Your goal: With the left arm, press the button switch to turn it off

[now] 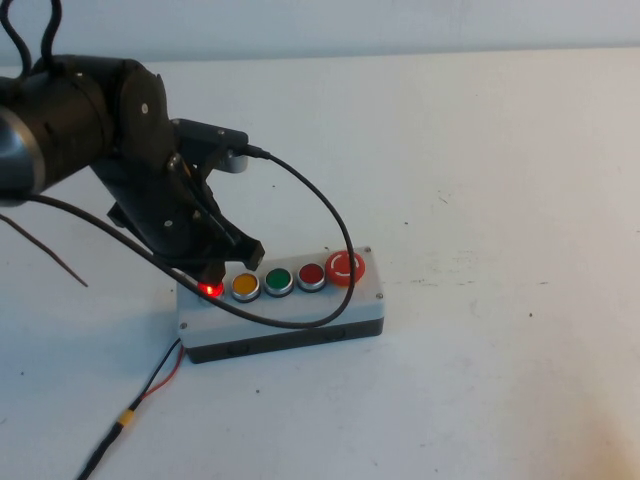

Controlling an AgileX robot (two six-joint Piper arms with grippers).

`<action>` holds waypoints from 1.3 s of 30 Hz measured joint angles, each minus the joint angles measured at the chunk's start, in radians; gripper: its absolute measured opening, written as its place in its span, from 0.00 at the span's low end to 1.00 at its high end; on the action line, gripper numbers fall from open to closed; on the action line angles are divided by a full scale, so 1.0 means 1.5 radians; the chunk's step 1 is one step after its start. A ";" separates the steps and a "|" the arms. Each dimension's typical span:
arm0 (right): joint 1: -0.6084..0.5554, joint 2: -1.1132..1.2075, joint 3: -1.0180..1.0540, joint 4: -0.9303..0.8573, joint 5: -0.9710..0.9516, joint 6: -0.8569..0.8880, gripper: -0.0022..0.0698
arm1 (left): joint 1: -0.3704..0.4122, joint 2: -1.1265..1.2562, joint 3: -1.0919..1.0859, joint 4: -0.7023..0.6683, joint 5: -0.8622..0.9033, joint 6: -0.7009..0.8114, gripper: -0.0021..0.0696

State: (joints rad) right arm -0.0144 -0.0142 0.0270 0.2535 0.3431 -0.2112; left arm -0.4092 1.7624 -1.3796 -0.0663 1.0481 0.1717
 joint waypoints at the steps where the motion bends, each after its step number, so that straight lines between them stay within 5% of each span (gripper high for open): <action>1: 0.000 0.000 0.000 0.000 0.000 0.000 0.01 | 0.001 0.002 -0.002 0.000 -0.001 0.000 0.03; 21: 0.000 0.000 0.000 0.000 0.000 0.000 0.01 | 0.003 -0.008 -0.004 -0.004 -0.022 0.010 0.03; 39: 0.000 0.000 0.000 0.000 0.000 0.000 0.01 | 0.003 -0.592 0.432 -0.004 -0.346 -0.028 0.03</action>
State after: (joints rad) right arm -0.0144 -0.0142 0.0270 0.2535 0.3431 -0.2112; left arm -0.4050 0.8738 -0.7318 -0.0719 0.5297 0.1291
